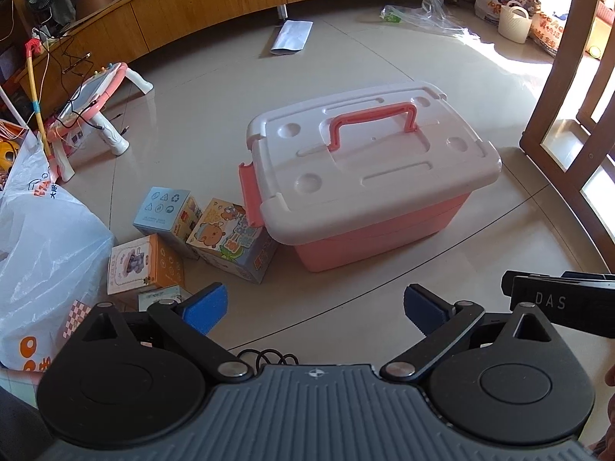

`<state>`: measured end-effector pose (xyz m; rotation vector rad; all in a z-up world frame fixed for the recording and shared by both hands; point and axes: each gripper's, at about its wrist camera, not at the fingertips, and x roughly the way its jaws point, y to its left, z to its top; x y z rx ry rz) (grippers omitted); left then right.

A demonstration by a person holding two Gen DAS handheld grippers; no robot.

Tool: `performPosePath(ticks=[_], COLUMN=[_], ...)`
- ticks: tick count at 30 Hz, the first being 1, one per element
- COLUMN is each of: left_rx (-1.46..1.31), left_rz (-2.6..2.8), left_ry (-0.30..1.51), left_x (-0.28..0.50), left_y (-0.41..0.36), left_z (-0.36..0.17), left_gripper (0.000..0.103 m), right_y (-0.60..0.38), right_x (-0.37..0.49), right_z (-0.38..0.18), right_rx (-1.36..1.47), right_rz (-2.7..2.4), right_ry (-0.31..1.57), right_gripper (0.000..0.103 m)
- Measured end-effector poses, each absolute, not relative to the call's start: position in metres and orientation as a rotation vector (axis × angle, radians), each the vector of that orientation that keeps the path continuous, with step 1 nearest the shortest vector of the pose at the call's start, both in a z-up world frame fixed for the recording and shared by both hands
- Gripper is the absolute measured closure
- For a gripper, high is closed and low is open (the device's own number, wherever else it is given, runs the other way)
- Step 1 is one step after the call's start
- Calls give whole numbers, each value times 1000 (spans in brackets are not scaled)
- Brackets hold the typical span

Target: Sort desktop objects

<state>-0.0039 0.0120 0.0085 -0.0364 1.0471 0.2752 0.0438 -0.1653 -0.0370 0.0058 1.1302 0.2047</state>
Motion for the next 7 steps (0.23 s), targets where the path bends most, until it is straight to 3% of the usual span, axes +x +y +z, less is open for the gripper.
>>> performPosePath(ticks=[7], left_rx=[-47], left_rz=[253], left_ry=[1006], left_x=[-10], left_y=[13], left_z=[13], left_gripper=[2], right_y=[-162], right_x=[44], right_z=[-38], right_rx=[17], right_rz=[197], right_ry=[1138], right_gripper=[44])
